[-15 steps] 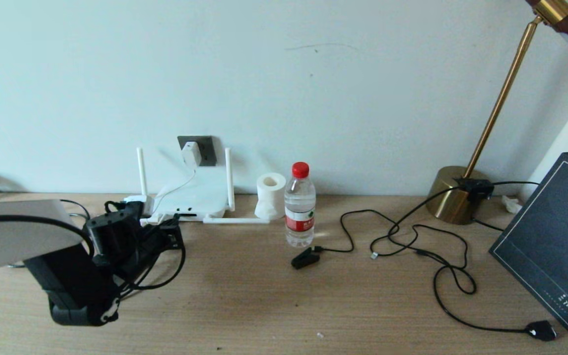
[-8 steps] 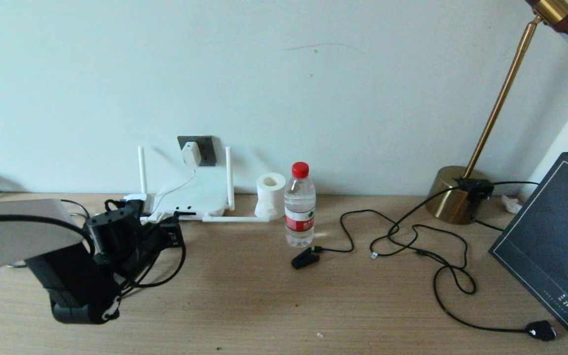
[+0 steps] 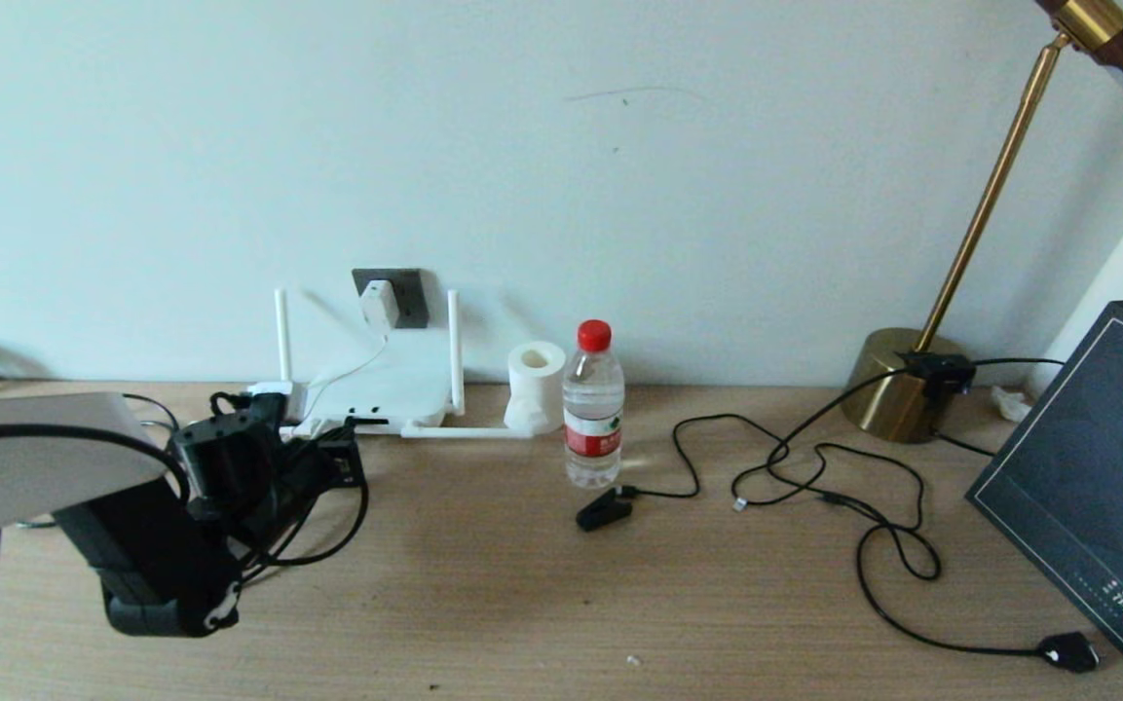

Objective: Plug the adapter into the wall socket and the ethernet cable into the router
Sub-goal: Plug cable into router interface

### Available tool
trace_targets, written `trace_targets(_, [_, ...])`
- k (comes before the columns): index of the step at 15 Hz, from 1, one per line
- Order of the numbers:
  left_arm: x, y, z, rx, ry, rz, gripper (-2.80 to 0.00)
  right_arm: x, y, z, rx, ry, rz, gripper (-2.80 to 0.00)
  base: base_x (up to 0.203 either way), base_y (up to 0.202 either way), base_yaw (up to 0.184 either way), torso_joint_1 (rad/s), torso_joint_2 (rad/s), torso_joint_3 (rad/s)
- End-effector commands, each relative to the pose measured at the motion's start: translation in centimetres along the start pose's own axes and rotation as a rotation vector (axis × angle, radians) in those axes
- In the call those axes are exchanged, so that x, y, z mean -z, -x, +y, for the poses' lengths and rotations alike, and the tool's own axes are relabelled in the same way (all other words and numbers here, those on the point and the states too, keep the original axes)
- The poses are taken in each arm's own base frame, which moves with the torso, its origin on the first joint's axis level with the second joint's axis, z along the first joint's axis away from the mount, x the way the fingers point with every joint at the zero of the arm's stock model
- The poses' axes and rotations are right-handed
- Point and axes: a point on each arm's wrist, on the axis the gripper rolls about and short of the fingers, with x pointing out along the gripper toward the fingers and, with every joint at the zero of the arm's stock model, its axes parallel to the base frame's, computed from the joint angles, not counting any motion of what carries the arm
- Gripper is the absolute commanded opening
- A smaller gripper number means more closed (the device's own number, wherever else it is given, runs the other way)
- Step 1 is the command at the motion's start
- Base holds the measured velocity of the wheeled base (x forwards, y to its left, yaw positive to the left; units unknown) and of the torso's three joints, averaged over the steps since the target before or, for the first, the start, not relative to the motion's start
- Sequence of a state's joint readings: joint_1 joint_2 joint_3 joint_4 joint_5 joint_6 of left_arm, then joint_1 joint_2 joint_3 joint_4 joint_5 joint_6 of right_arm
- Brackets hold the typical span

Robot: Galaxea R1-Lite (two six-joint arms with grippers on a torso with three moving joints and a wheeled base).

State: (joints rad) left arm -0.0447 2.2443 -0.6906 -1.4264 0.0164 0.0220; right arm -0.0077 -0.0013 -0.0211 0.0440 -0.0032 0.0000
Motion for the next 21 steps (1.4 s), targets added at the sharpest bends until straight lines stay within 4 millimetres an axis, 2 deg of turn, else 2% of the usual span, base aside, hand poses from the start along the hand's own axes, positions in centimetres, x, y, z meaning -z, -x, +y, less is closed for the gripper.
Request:
trace_targets(1, [0.19, -0.14, 0.0, -0.001, -0.004, -0.003, -2.8, -0.01, -0.01, 0.0, 0.0, 0.0, 0.001, -2.8, 0.0, 0.0, 0.0, 0.0, 0.0, 0.0])
trace_targets(21, [1.0, -1.0, -0.09, 0.001, -0.012, 0.007, -2.8, -0.01, -0.01, 0.0, 0.0, 0.0, 0.001, -2.8, 0.0, 0.0, 0.0, 0.0, 0.0, 0.0])
